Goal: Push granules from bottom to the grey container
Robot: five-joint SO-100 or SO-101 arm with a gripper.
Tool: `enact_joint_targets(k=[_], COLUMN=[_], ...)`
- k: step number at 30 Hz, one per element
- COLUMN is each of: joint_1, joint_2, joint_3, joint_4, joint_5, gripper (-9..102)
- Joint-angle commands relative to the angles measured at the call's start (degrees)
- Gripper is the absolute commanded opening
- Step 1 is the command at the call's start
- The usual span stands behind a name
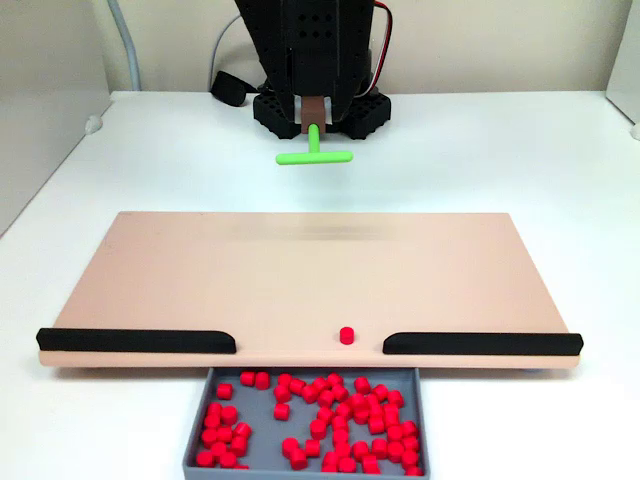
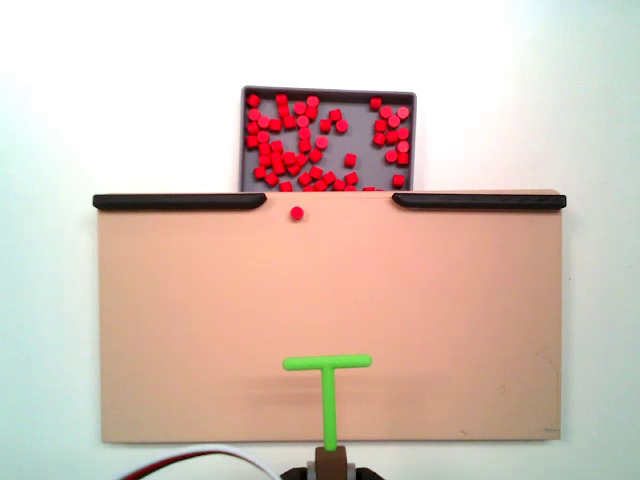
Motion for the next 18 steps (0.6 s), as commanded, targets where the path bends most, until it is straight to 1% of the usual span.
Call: enact_joint_targets(k=[1, 18], joint_1=[-0.4, 1.2], joint_2=[0.6, -0.4], joint_3=[-1.8, -2.1], joint_4=[-0.2, -0.2], joint_5=[0.2, -2.4], gripper=[0, 0])
